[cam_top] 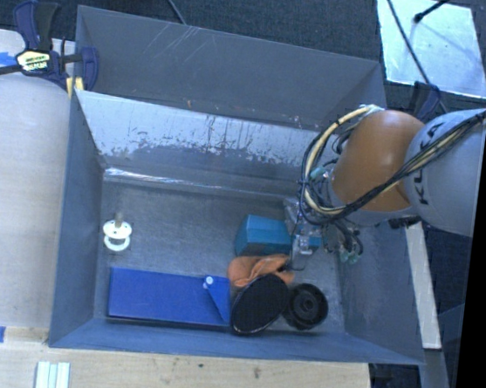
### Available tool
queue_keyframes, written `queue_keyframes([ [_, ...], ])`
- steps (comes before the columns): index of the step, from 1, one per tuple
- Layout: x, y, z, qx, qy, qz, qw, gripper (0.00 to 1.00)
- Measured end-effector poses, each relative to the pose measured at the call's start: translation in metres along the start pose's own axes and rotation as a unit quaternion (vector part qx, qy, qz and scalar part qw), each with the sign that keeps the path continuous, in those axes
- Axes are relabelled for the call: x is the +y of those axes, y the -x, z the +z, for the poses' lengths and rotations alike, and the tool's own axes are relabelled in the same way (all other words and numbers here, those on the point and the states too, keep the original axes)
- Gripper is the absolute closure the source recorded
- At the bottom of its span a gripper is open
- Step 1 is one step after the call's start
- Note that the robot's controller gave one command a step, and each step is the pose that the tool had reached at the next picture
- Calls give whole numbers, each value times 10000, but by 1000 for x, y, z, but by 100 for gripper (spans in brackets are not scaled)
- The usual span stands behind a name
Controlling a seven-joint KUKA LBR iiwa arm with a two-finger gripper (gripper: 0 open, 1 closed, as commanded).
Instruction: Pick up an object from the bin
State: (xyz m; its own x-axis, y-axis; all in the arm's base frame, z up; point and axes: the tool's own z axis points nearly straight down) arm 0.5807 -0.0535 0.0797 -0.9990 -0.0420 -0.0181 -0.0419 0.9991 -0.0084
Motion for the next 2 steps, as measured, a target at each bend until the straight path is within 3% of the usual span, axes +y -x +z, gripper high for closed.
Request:
queue_keyframes([
  [1, 0, 0, 0, 2, 0, -3, 10000, 100],
  [2, -17, 19, -179, 23, 30, -48, 10000, 100],
])
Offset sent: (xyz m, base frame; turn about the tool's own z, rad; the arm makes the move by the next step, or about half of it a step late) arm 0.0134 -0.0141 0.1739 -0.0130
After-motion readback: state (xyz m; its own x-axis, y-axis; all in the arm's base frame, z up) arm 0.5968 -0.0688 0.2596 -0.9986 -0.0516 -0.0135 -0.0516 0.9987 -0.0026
